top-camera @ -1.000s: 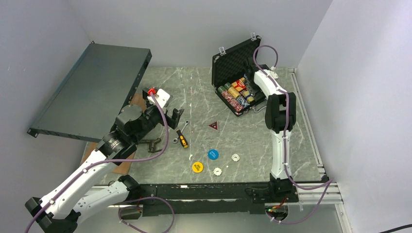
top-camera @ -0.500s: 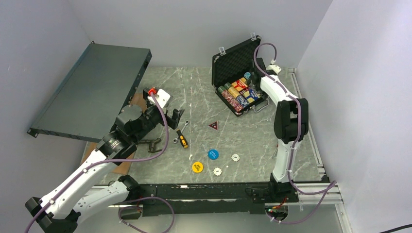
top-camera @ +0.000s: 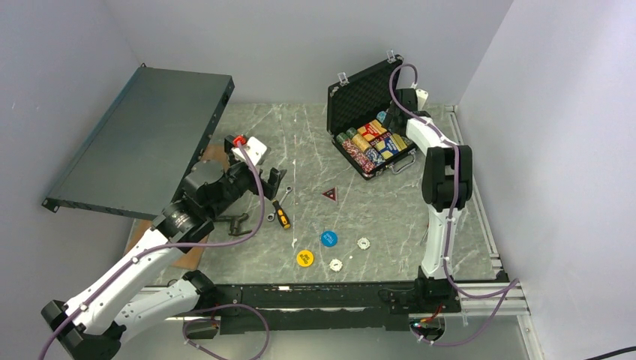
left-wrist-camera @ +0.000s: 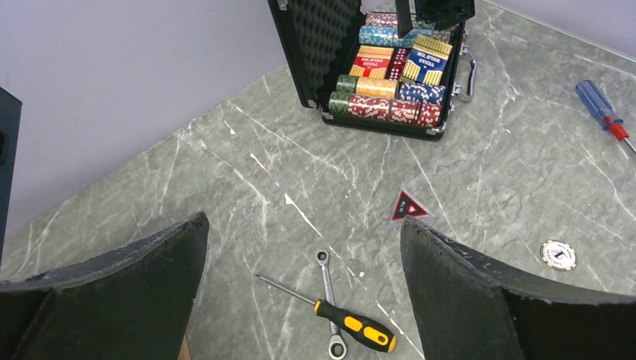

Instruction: Pack up texas hold em set

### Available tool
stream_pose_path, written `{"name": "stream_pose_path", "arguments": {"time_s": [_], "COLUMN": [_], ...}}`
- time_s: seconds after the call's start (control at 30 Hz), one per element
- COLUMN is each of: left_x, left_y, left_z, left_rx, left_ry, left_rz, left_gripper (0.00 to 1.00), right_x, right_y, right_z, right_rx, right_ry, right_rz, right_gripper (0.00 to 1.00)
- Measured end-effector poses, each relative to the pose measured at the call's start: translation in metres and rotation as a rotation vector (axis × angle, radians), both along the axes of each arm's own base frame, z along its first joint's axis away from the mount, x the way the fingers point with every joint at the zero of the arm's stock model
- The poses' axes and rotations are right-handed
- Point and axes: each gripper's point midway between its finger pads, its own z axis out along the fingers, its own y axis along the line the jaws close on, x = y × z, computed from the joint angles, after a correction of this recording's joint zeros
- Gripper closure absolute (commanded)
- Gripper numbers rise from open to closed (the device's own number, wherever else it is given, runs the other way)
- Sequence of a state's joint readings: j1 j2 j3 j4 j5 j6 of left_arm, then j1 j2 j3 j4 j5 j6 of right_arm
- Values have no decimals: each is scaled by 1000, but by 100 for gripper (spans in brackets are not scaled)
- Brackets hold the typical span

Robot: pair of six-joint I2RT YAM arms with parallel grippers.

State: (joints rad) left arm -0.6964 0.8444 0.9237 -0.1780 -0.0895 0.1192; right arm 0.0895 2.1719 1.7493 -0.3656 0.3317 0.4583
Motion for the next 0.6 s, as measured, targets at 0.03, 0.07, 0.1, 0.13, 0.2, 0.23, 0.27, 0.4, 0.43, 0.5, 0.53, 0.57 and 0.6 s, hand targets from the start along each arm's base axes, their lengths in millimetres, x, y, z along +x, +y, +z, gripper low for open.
{"name": "stream_pose_path", "arguments": {"time_s": [0.03, 0.07, 0.1, 0.13, 0.2, 0.23, 0.27, 0.4, 0.43, 0.5, 0.53, 0.57, 0.6], "left_x": [0, 1, 1, 1, 2, 2, 2, 2, 2, 1, 1, 1, 1], "left_y": [-1, -1, -2, -3, -3, -3, -3, -3, -3, -4, -4, -4, -4], "left_z": [-1, -2, -3, -4, -5, -5, -5, -6, -6, -6, -6, -6, -6], "left_rx": [2, 4, 7, 8, 11, 11, 11, 11, 11, 11, 11, 11, 11], "left_ry": [3, 6, 9, 10, 14, 14, 14, 15, 15, 15, 15, 16, 16], "left_rz": [-2, -4, -6, -7, -7, -7, -7, -8, -8, -11, -14, -14, -14], "left_gripper": [1, 1, 1, 1, 1, 1, 1, 1, 1, 1, 1, 1, 1], "right_x": [2, 3, 3, 4, 7, 9, 9, 6, 6, 6, 6, 6, 5], "right_y": [-1, 0, 1, 2, 9, 12, 15, 27, 26, 26, 26, 26, 26], "right_z": [-4, -8, -11, -13, -11, -11, -12, -25, -27, -27, -27, -27, -27], "right_rx": [-3, 0, 5, 4, 28, 43, 55, 89, 87, 95, 98, 100, 101], "right_ry": [3, 8, 12, 15, -1, -9, -13, -12, -14, -22, -25, -31, -36], "right_rz": [9, 21, 30, 38, 61, 71, 78, 98, 97, 92, 90, 89, 88], "right_gripper": [28, 29, 30, 32, 36, 37, 37, 39, 39, 39, 39, 39, 38]}}
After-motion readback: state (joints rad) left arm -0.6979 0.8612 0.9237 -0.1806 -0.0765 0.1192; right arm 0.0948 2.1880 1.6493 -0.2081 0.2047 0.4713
